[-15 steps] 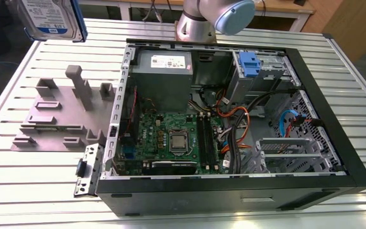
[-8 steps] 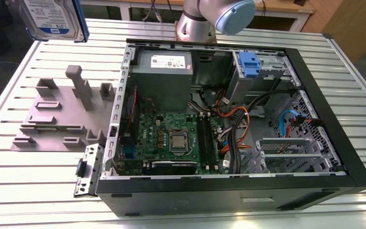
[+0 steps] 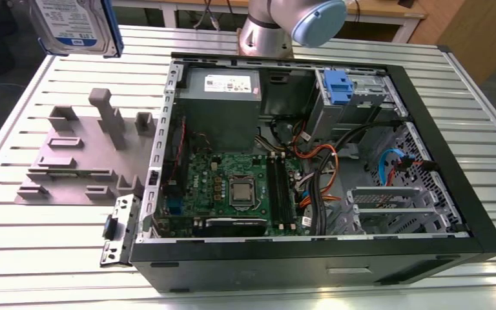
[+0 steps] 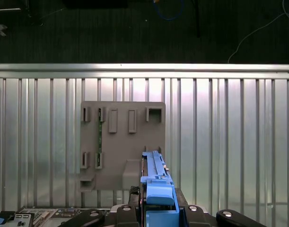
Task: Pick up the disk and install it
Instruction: 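Pick up the disk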
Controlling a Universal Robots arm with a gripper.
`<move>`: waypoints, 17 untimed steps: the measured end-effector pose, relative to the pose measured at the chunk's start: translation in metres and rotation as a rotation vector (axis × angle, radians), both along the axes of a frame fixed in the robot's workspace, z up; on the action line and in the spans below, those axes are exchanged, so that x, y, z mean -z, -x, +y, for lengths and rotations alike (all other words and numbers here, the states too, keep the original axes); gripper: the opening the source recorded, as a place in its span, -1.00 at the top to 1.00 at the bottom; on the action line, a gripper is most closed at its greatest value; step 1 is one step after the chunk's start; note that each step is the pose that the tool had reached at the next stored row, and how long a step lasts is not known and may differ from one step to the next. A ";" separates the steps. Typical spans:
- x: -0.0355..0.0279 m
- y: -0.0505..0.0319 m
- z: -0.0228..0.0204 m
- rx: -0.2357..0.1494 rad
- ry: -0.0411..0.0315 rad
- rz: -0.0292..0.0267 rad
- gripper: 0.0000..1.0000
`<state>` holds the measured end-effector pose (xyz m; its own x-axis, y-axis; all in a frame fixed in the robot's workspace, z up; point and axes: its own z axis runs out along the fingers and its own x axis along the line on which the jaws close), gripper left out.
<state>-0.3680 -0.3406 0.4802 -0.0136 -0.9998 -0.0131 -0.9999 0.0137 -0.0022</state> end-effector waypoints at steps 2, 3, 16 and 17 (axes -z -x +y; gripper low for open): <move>0.0000 -0.0010 0.0000 0.000 0.0000 0.0001 0.27; 0.0000 -0.0014 0.0000 0.000 0.0000 0.0001 0.27; 0.0004 -0.0088 0.0000 0.000 0.0000 0.0000 0.27; 0.0004 -0.0095 0.0000 0.000 0.0000 0.0001 0.27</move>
